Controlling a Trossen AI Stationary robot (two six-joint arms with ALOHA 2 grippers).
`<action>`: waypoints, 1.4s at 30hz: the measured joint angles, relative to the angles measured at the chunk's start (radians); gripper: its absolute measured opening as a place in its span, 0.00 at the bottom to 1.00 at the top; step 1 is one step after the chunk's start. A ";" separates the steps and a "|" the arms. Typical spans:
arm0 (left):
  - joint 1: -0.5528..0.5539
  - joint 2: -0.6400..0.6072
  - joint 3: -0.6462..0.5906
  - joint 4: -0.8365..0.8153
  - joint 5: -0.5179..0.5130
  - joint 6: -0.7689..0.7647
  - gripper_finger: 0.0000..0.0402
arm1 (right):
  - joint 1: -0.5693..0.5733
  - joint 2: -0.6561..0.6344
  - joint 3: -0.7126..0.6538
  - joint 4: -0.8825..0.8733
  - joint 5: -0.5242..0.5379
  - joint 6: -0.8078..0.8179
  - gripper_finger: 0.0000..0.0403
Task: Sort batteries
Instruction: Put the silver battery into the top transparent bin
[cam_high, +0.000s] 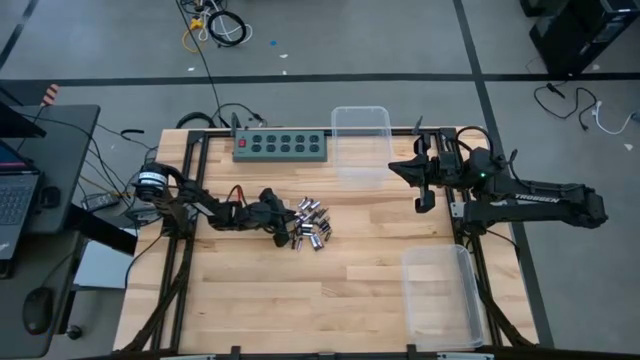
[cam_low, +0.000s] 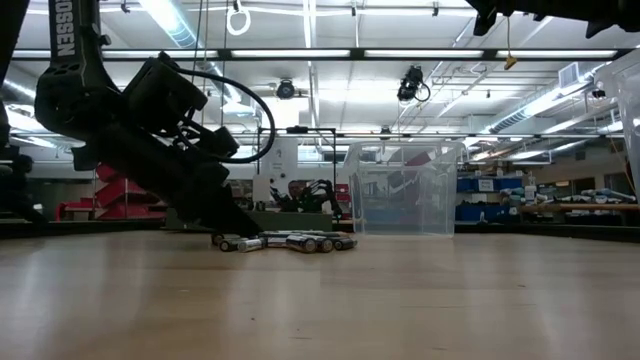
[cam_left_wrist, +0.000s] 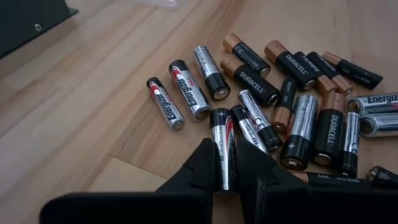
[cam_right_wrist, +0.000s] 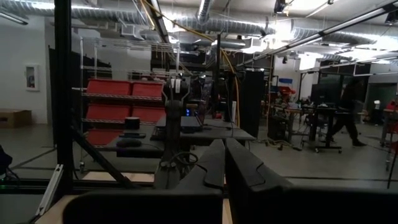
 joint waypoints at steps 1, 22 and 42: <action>0.000 -0.005 0.000 -0.003 0.001 0.000 0.09 | 0.000 0.000 0.000 0.000 0.000 0.000 0.01; 0.000 -0.086 -0.025 0.000 -0.017 0.009 0.09 | 0.002 0.000 0.000 0.000 0.000 0.000 0.01; 0.000 -0.267 -0.025 -0.001 -0.016 0.105 0.09 | 0.002 0.000 0.000 -0.007 0.000 0.000 0.01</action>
